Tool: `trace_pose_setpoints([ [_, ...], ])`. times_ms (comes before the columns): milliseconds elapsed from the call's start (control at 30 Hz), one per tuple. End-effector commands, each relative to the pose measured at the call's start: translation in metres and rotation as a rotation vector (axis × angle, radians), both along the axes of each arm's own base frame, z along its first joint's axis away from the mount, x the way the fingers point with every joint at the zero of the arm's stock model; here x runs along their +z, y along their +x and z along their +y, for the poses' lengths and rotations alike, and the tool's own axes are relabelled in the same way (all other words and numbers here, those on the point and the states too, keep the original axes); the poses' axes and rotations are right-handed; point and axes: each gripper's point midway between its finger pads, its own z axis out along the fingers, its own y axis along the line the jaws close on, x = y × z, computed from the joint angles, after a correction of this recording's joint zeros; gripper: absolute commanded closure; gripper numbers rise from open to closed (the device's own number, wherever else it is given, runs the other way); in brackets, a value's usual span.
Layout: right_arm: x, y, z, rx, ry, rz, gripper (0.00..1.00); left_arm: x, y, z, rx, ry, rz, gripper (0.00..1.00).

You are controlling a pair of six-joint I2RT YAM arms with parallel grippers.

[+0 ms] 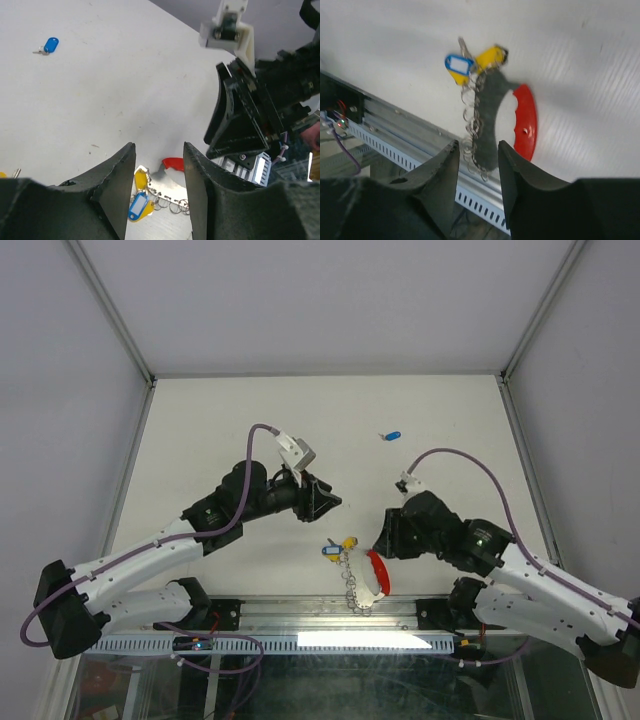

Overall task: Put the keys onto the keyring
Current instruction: Move the keyring to the center of the board.

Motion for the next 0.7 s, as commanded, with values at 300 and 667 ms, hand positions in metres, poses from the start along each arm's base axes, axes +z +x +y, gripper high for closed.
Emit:
trace_pose_setpoints([
  [300, -0.101, -0.052, -0.014, -0.178, -0.102, 0.277, 0.57, -0.007, 0.003, -0.006, -0.016, -0.002, -0.006, 0.57],
  [667, -0.115, -0.034, -0.006, -0.134, -0.251, 0.225, 0.57, -0.006, 0.002, -0.003, -0.010, -0.005, -0.010, 0.57],
])
